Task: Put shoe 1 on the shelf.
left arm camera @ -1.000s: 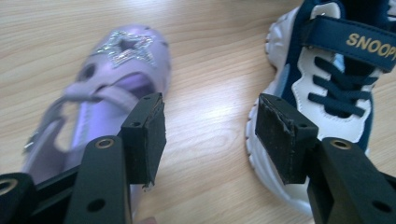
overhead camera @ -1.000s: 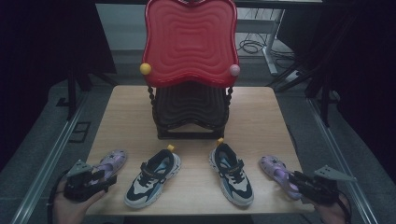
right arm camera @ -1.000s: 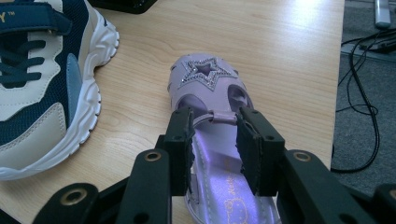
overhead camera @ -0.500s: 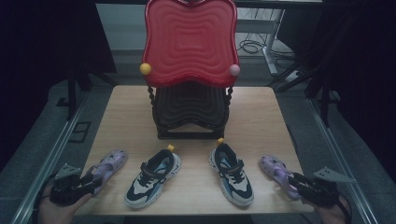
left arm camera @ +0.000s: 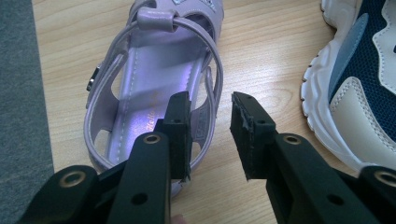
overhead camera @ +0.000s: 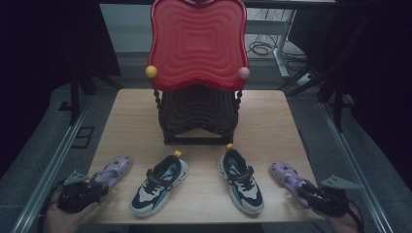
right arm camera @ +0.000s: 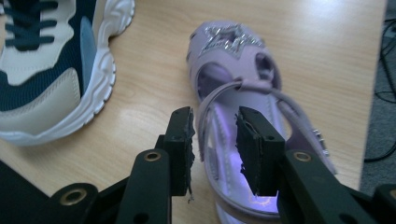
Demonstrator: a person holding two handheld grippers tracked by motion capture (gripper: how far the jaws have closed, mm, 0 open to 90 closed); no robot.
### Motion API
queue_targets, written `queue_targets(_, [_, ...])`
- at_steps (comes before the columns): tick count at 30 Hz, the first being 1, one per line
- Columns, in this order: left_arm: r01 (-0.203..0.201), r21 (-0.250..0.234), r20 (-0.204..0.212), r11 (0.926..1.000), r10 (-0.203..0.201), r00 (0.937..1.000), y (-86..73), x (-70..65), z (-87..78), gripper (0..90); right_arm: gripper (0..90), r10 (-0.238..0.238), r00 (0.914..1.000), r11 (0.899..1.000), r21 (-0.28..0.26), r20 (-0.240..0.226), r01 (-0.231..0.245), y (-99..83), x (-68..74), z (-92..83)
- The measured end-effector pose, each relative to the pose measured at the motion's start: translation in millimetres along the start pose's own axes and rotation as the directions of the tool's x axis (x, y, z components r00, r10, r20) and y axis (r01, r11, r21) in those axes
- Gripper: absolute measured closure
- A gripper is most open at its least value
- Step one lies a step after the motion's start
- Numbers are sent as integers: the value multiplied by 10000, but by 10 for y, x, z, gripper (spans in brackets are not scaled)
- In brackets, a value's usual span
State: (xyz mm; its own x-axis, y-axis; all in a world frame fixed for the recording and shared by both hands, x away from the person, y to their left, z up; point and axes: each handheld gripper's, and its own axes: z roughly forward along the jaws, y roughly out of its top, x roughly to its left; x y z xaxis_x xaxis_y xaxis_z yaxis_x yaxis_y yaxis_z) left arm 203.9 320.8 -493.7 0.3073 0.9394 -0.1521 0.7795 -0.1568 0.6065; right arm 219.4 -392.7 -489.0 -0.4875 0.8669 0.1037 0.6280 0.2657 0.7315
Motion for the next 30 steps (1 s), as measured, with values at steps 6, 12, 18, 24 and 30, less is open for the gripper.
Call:
queue_targets(6, [-6,51,35,10000,6,10000,1,-1,29,707,659,-113,9999,9985,530,-76,116,-22,2,57])
queue_targets(12, [-42,137,86,9999,41,10000,8,7,48,701,675,-149,9997,9969,771,-209,165,-39,-16,80])
queue_targets(18, [-65,386,103,9992,62,9999,12,16,113,706,723,-249,9995,9957,887,-213,267,-40,-23,113])
queue_targets(24, [36,405,41,9992,-38,10000,8,32,156,809,815,-339,9980,9939,1032,-527,392,-31,-54,164])
queue_targets(30, [13,293,-5,9996,-13,10000,5,37,149,855,857,-428,9974,9947,908,-588,481,-36,-69,152])
